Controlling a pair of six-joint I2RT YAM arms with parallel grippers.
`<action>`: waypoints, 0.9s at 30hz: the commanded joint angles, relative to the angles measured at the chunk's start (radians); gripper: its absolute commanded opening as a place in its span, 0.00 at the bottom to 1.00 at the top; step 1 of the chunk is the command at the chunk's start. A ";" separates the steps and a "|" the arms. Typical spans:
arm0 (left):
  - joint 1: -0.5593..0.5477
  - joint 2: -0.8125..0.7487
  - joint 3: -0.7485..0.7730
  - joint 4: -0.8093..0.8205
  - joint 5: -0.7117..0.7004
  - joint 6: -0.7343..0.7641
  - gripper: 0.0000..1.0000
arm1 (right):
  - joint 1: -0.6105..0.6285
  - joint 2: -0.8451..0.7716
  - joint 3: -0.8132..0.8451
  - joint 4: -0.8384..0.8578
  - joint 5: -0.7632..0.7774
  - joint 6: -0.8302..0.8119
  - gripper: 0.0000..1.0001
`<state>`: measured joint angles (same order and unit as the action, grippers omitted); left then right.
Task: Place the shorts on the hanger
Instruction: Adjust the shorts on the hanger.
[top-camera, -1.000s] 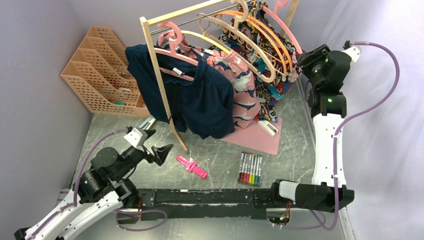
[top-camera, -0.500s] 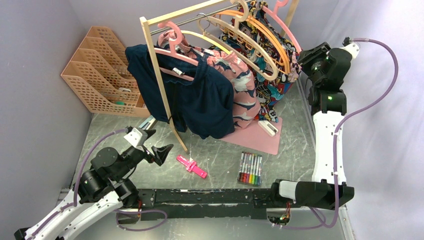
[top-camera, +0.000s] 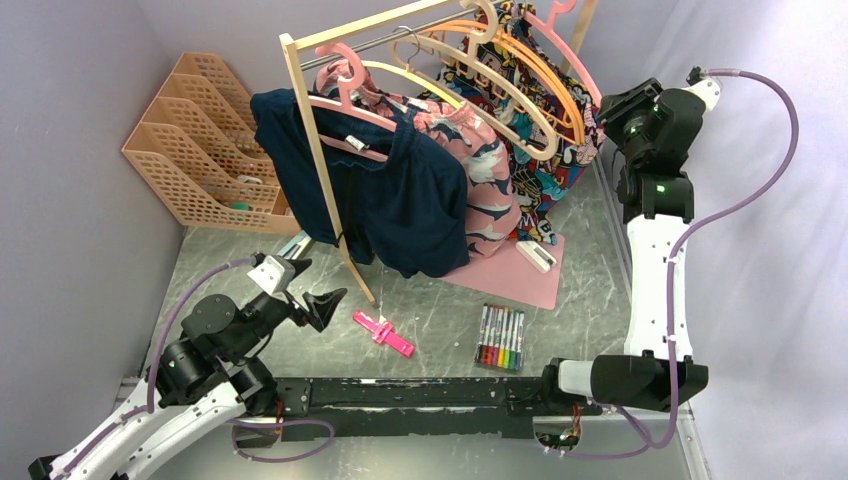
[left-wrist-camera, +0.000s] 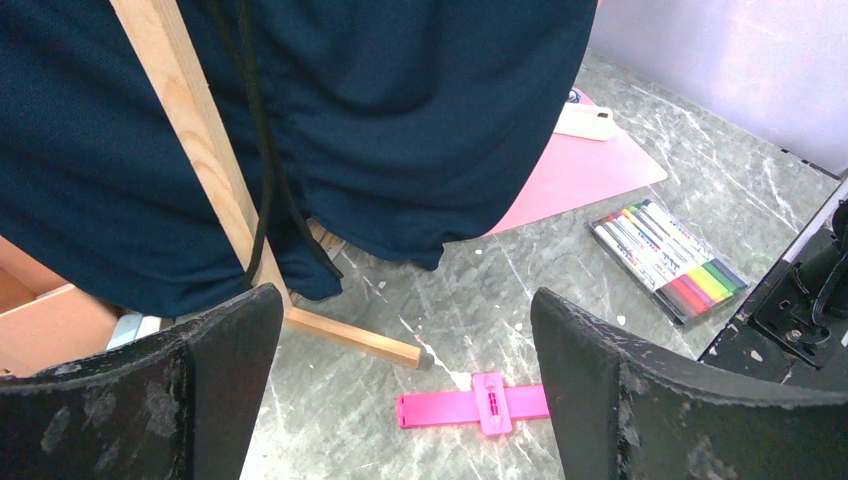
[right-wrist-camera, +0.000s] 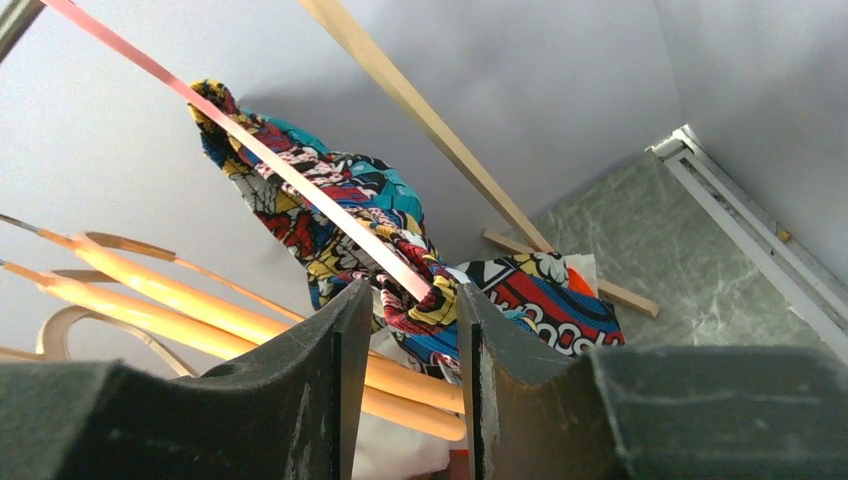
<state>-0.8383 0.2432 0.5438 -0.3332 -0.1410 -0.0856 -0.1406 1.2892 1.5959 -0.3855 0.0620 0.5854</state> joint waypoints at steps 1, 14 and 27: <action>0.008 -0.012 0.005 0.027 0.009 0.002 0.98 | -0.010 0.014 0.026 0.017 -0.007 -0.006 0.39; 0.008 -0.011 0.005 0.028 0.008 0.001 0.98 | -0.010 0.015 0.013 0.019 -0.018 -0.016 0.16; 0.008 -0.012 0.007 0.025 0.006 0.000 0.98 | -0.010 0.021 0.025 0.028 -0.053 -0.013 0.00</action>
<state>-0.8383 0.2420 0.5438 -0.3332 -0.1413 -0.0860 -0.1413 1.3048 1.5970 -0.3859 0.0357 0.5785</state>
